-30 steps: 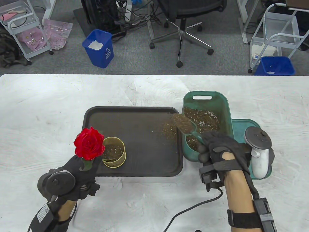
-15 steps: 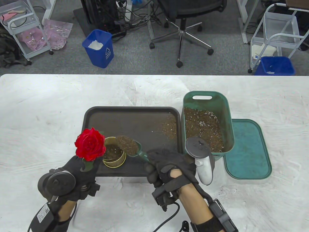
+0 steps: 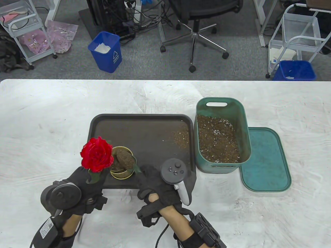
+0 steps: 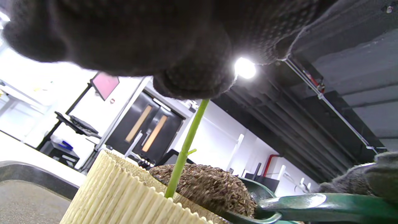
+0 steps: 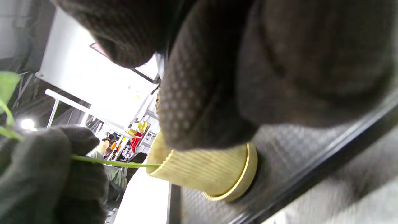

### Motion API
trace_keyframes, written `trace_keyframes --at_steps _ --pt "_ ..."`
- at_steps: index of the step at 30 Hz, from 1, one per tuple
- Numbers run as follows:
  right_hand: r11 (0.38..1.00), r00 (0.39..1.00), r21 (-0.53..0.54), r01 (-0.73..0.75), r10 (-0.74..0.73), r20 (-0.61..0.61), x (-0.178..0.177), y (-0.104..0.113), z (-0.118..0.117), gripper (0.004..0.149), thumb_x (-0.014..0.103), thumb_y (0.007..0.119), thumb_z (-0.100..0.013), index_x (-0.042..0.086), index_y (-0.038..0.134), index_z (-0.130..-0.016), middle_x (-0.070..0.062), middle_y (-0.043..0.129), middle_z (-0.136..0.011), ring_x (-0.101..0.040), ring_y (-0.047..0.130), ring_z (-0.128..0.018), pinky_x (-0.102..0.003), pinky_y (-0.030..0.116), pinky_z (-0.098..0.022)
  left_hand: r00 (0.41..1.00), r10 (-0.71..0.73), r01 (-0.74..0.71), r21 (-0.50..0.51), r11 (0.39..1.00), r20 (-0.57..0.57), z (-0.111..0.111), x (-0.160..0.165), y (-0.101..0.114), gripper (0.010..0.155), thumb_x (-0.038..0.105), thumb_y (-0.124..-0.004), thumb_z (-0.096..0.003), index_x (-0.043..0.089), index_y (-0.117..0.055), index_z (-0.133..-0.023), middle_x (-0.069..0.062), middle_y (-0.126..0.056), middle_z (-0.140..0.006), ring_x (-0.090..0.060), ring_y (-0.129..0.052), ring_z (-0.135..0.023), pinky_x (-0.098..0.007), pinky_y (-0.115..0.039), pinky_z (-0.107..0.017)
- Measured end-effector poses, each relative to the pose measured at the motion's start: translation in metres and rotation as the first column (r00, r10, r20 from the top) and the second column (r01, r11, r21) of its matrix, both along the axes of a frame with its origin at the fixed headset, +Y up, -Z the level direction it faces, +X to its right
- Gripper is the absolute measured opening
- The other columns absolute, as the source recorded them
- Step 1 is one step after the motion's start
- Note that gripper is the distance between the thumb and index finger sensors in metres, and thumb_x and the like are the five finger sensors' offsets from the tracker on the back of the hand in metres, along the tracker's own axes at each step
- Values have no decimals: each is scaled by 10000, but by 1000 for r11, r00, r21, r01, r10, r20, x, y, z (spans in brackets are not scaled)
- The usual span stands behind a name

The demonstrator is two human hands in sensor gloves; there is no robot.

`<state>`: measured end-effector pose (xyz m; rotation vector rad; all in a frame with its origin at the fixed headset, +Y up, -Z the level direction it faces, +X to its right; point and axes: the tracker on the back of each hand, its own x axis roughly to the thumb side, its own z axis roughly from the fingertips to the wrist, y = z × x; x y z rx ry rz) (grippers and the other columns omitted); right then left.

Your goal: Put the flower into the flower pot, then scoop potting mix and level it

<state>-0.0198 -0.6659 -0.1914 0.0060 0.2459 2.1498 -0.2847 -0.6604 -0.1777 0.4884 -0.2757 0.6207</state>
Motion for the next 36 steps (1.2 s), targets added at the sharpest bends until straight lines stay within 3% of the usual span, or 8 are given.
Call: trace_keyframes --at_steps 4,9,12,14,22,28,32,36 --pt "964 977 166 -206 211 -13 -12 12 5 546 325 848 -386 37 764 -842 -136 997 -559 -241 1090 -194 -383 971 -64 1000 -8 8 4 1000 0 0 0 0 434 466 -796 -402 200 -950 -709 -13 -1032 -462 -143 -1016 -125 -377 -920 -249" --pt "826 886 358 -434 464 3 -31 25 13 542 327 873 -370 65 785 -836 -119 1006 -555 -238 1089 -198 -387 965 -71 1000 -13 13 8 1000 2 2 2 0 434 465 -796 -404 200 -949 -711 -14 -1032 -463 -144 -1016 -126 -378 -919 -250" --pt "744 844 460 -484 536 19 -34 31 15 541 328 875 -363 78 789 -834 -110 1008 -557 -238 1088 -205 -389 964 -77 1000 -19 19 11 1000 3 2 3 0 433 466 -796 -404 202 -948 -712 -14 -1032 -463 -143 -1016 -125 -377 -920 -250" --pt "736 844 480 -478 536 19 -30 38 16 540 331 872 -362 84 789 -835 -103 1009 -557 -234 1088 -207 -388 964 -82 1000 -22 22 13 1000 4 3 4 0 433 466 -797 -404 201 -949 -711 -14 -1032 -464 -143 -1016 -126 -378 -919 -249" --pt "803 904 416 -427 384 186 45 95 0 534 324 868 -364 81 792 -833 -112 1007 -555 -252 1081 -215 -415 954 -98 999 -39 39 22 999 -3 5 6 0 433 465 -798 -403 201 -951 -710 -18 -1032 -463 -144 -1017 -126 -379 -919 -248" --pt "782 781 281 -556 377 497 151 149 -28 522 329 857 -375 82 800 -831 -118 1005 -551 -265 1072 -215 -427 943 -106 999 -54 54 27 998 -8 5 5 0 433 464 -800 -403 200 -952 -710 -17 -1033 -462 -144 -1017 -125 -379 -920 -248" --pt "747 670 80 -660 537 512 194 148 -53 509 338 848 -385 85 811 -825 -121 1008 -541 -266 1065 -203 -428 935 -101 999 -52 52 23 998 -10 5 6 0 434 464 -801 -400 200 -954 -708 -16 -1034 -460 -145 -1017 -122 -379 -920 -247" --pt "743 666 -108 -661 646 373 210 119 -90 504 336 847 -389 87 818 -826 -125 1011 -541 -277 1061 -205 -437 928 -105 998 -65 65 26 998 -14 5 7 1 433 465 -800 -401 202 -954 -709 -14 -1035 -459 -144 -1017 -123 -378 -920 -246"
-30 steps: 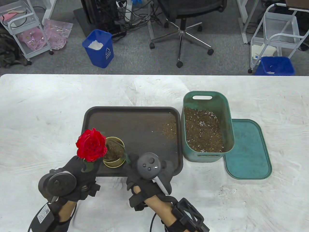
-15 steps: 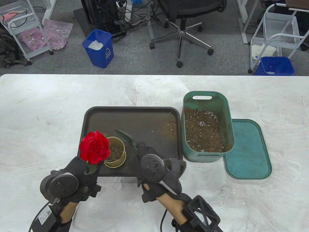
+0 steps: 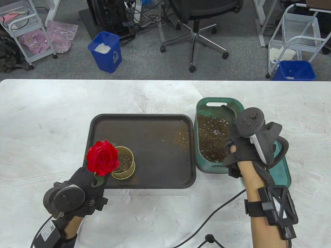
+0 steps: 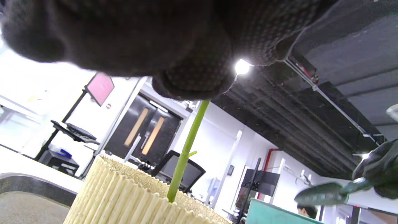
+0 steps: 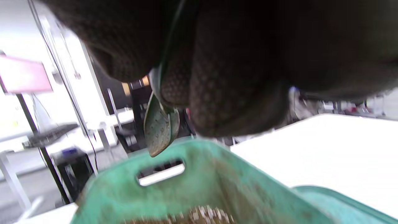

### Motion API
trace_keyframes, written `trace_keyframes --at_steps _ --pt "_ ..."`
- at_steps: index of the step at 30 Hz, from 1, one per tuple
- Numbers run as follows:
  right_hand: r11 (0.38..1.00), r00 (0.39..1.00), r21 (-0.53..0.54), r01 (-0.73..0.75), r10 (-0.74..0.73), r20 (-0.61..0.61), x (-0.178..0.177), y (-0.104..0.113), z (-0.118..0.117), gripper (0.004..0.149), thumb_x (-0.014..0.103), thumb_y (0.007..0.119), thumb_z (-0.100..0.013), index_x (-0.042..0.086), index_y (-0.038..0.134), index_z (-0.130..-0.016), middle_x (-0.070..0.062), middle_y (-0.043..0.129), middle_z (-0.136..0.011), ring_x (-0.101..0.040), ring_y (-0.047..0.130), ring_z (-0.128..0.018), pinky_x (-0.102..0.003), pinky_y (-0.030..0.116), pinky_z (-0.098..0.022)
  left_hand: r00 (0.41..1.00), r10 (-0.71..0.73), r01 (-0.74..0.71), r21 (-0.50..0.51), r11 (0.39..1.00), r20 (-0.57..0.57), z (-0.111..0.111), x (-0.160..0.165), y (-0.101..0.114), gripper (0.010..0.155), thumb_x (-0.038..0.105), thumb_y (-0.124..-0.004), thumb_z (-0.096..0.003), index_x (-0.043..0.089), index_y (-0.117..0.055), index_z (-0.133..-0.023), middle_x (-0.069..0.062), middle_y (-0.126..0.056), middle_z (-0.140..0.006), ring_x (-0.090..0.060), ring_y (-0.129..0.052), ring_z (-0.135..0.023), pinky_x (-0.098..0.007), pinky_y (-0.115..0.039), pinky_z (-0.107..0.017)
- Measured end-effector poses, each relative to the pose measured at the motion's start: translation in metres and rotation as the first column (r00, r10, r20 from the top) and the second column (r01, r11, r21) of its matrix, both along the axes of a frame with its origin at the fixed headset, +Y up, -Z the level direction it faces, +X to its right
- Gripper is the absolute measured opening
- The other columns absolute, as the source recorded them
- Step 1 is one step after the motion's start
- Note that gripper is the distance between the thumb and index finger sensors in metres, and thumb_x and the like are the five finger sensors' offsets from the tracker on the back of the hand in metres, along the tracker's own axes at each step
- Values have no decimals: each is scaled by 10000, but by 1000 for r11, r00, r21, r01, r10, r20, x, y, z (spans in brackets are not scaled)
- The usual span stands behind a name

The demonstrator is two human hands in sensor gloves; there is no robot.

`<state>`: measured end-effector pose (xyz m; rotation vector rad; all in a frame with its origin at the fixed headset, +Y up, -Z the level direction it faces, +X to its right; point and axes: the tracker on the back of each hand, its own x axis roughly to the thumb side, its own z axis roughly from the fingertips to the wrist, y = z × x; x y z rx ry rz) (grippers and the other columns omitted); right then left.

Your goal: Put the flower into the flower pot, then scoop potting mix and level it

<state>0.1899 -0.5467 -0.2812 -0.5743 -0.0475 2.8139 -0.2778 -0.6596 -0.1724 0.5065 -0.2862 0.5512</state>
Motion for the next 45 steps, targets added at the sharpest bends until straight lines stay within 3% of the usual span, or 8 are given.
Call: trace_keyframes --at_steps 5,9,13,19,23,26,32,45 --pt "985 999 -168 -28 23 -32 -5 -36 -43 501 325 838 -392 106 809 -841 -129 1004 -579 -306 1059 -253 -457 926 -144 1000 3 -3 -6 1000 -15 -1 -1 0 433 465 -800 -400 202 -954 -708 -15 -1035 -459 -144 -1017 -122 -378 -920 -245" --pt "978 997 -204 -49 34 -75 -17 -57 -72 503 306 837 -391 120 797 -857 -133 992 -624 -335 1054 -309 -484 921 -189 999 6 -6 -13 1000 -31 -2 -4 0 434 466 -800 -400 202 -955 -707 -14 -1036 -458 -143 -1017 -121 -377 -921 -245" --pt "966 990 -232 -116 93 -106 -28 -71 -92 503 302 837 -390 137 795 -863 -127 988 -646 -344 1051 -339 -491 918 -217 999 -1 1 -19 1000 -38 -3 -7 1 436 467 -800 -399 202 -955 -708 -13 -1036 -457 -143 -1017 -121 -377 -922 -245" --pt "912 981 -374 -169 120 -149 -34 -90 -110 510 291 826 -380 148 791 -869 -119 994 -644 -346 1054 -339 -493 918 -220 999 -16 15 -21 1000 -38 -3 -9 3 436 466 -801 -399 200 -957 -707 -14 -1037 -457 -144 -1018 -121 -378 -921 -245" --pt "820 991 -571 33 -100 -87 -25 -109 -117 542 299 781 -390 61 739 -874 -129 986 -603 -297 1064 -280 -450 931 -172 999 -11 10 -23 1000 -41 -4 -10 3 436 467 -801 -399 200 -957 -706 -13 -1037 -457 -144 -1018 -121 -377 -921 -244" --pt "690 938 -671 272 -347 23 -14 -120 -118 568 309 747 -405 -28 686 -859 -145 966 -580 -260 1070 -242 -411 943 -129 999 3 -5 -29 1000 -37 -5 -10 3 436 466 -801 -399 199 -957 -706 -14 -1036 -457 -144 -1017 -121 -378 -921 -246" --pt "564 775 -598 570 -610 164 4 -119 -105 571 314 732 -413 -42 681 -857 -145 961 -578 -244 1069 -240 -394 947 -121 999 20 -21 -32 999 -32 -5 -10 3 434 465 -801 -399 200 -957 -706 -12 -1036 -458 -144 -1017 -122 -378 -921 -245" --pt "415 501 -317 853 -821 274 19 -102 -59 561 303 729 -421 -45 678 -859 -162 966 -579 -242 1091 -226 -373 979 -84 999 -47 47 3 999 -11 -2 -5 5 434 466 -801 -399 202 -956 -707 -11 -1037 -460 -143 -1019 -124 -377 -922 -248"
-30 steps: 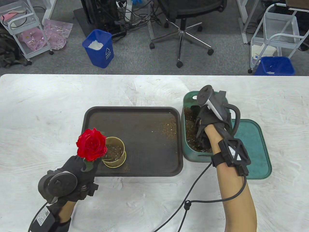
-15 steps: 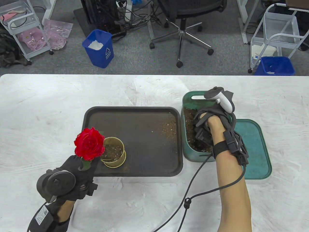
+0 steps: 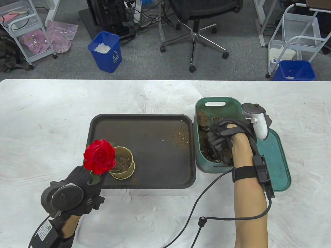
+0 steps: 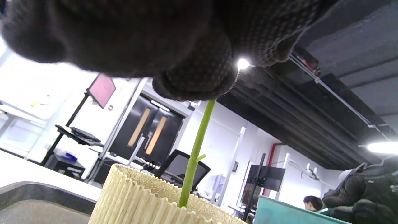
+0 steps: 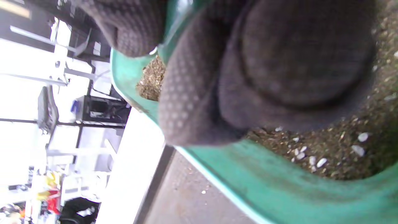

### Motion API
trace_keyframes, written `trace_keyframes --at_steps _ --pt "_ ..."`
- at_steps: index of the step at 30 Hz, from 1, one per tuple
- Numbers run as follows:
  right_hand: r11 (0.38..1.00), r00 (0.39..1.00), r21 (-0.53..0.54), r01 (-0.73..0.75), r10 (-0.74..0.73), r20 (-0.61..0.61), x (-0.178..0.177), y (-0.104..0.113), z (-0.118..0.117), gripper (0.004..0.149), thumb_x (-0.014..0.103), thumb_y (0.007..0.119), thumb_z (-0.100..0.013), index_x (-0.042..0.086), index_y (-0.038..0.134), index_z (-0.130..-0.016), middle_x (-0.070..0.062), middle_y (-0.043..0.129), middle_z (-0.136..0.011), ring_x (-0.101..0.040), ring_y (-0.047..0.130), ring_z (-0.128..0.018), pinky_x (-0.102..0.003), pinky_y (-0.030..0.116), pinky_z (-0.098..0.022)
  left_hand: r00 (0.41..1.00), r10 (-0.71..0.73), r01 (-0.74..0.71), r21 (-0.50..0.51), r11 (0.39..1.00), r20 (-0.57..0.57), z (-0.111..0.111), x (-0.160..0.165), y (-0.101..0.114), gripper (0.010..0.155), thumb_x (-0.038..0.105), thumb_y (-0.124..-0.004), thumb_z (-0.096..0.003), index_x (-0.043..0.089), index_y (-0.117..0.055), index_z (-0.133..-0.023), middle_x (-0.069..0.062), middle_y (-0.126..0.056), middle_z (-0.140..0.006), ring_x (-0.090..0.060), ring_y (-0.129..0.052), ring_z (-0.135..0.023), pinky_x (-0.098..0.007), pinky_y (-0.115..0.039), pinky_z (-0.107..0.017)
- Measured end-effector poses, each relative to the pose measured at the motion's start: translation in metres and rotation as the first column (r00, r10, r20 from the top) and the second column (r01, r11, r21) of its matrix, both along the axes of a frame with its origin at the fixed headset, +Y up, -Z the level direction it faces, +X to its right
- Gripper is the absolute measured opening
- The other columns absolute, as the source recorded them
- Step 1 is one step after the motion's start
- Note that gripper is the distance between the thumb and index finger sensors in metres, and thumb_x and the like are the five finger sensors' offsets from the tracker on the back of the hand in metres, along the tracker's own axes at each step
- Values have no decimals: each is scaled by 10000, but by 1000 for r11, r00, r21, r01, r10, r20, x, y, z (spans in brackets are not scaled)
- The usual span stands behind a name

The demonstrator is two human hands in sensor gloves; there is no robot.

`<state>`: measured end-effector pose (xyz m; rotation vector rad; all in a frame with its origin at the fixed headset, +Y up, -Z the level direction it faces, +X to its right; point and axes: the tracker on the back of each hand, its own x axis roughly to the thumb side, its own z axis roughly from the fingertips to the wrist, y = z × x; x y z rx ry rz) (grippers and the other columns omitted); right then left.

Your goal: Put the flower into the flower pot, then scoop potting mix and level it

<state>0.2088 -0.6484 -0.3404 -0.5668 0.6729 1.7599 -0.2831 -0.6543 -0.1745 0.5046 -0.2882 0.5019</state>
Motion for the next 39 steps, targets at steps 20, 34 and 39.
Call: trace_keyframes --at_steps 20,34,39 --pt "941 979 270 204 -193 -64 -24 38 81 556 315 733 -431 -36 680 -859 -153 967 -573 -235 1092 -205 -370 978 -70 1000 22 -22 -3 1000 -4 0 1 -1 434 466 -801 -399 202 -956 -707 -13 -1037 -463 -145 -1021 -127 -379 -922 -250" --pt "846 850 176 504 -450 -274 -188 -22 129 561 322 751 -445 -53 673 -855 -174 966 -573 -259 1104 -205 -392 986 -73 999 41 -41 -11 999 -16 -1 -1 -1 434 466 -800 -399 201 -956 -706 -14 -1037 -462 -145 -1021 -127 -379 -922 -249" --pt "867 890 249 432 -366 -270 -208 -36 133 559 320 756 -444 -49 675 -855 -175 966 -572 -266 1100 -204 -399 980 -73 999 43 -44 -13 999 -20 -1 -1 0 435 466 -800 -398 201 -955 -707 -10 -1037 -462 -145 -1021 -127 -379 -922 -250"
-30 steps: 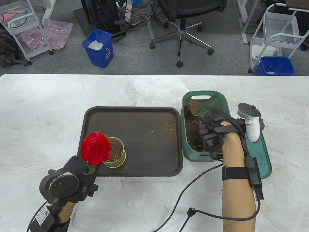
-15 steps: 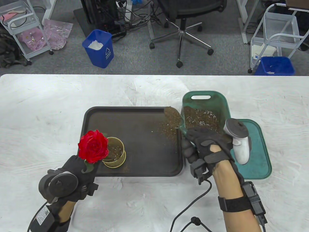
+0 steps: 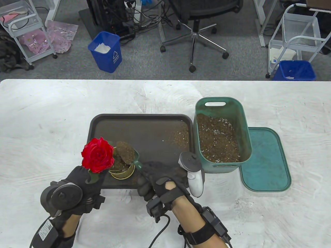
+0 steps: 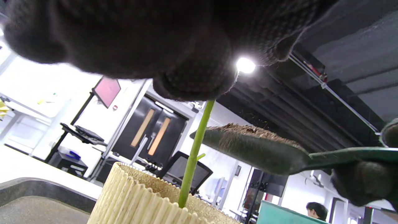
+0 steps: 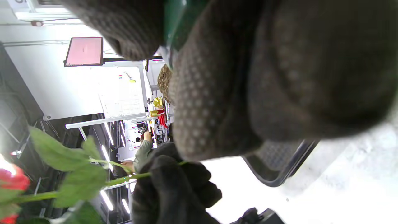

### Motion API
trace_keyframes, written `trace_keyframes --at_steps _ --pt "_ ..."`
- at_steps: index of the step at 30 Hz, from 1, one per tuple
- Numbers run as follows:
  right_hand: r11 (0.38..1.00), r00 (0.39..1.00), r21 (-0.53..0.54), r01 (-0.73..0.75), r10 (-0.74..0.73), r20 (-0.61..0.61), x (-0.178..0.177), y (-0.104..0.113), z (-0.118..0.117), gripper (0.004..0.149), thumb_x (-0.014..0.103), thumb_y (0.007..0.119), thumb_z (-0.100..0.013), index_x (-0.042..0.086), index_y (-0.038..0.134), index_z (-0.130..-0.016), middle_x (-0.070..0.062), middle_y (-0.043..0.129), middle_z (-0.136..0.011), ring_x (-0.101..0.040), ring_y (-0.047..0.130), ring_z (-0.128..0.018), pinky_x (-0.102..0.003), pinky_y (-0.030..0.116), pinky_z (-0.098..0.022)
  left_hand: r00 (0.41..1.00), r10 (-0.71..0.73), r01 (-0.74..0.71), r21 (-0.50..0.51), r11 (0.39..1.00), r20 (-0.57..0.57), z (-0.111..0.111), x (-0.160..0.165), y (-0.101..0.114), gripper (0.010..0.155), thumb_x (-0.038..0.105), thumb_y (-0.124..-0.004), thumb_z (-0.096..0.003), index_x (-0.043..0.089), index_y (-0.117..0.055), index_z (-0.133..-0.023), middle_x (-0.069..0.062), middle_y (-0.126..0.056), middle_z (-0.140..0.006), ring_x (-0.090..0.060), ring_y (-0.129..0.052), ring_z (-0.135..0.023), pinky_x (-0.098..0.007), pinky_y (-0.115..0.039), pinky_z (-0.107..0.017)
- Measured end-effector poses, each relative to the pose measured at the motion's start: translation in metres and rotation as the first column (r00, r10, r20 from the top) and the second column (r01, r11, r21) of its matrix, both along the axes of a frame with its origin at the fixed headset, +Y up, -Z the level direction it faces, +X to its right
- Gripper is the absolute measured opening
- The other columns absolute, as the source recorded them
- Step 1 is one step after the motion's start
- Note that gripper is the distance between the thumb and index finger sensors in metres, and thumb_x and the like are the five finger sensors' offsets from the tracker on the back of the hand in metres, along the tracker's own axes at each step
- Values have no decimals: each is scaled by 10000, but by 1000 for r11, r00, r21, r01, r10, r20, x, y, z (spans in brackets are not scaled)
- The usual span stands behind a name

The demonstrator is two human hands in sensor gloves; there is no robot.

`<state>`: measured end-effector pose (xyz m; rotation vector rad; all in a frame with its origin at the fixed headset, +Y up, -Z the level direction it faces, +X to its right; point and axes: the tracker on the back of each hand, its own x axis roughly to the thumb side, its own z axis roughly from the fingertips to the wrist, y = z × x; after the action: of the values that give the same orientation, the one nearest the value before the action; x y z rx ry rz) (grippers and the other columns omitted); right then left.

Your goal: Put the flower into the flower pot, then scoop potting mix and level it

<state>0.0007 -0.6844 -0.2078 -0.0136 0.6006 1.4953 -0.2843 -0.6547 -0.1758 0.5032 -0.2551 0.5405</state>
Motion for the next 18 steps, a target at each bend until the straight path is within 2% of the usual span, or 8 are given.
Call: trace_keyframes --at_steps 7,12,18 --pt "977 991 171 -131 122 60 -4 -5 8 558 320 765 -439 -40 681 -856 -174 966 -573 -271 1093 -203 -404 970 -74 1000 0 0 0 1000 0 0 0 0 434 467 -800 -399 202 -955 -707 -11 -1036 -463 -145 -1021 -128 -379 -922 -251" --pt "923 975 320 -215 185 120 -8 -9 15 555 321 776 -432 -26 690 -856 -171 967 -578 -274 1093 -211 -408 970 -81 1000 -9 9 5 1000 6 0 1 0 435 466 -800 -399 200 -955 -707 -12 -1037 -462 -146 -1021 -127 -379 -922 -249" --pt "853 946 411 -322 268 184 -13 -15 20 555 320 786 -423 -20 697 -852 -166 971 -576 -274 1094 -209 -408 971 -78 1000 -18 17 10 1000 11 1 3 0 434 465 -800 -399 202 -955 -706 -13 -1036 -462 -146 -1021 -127 -379 -922 -248"
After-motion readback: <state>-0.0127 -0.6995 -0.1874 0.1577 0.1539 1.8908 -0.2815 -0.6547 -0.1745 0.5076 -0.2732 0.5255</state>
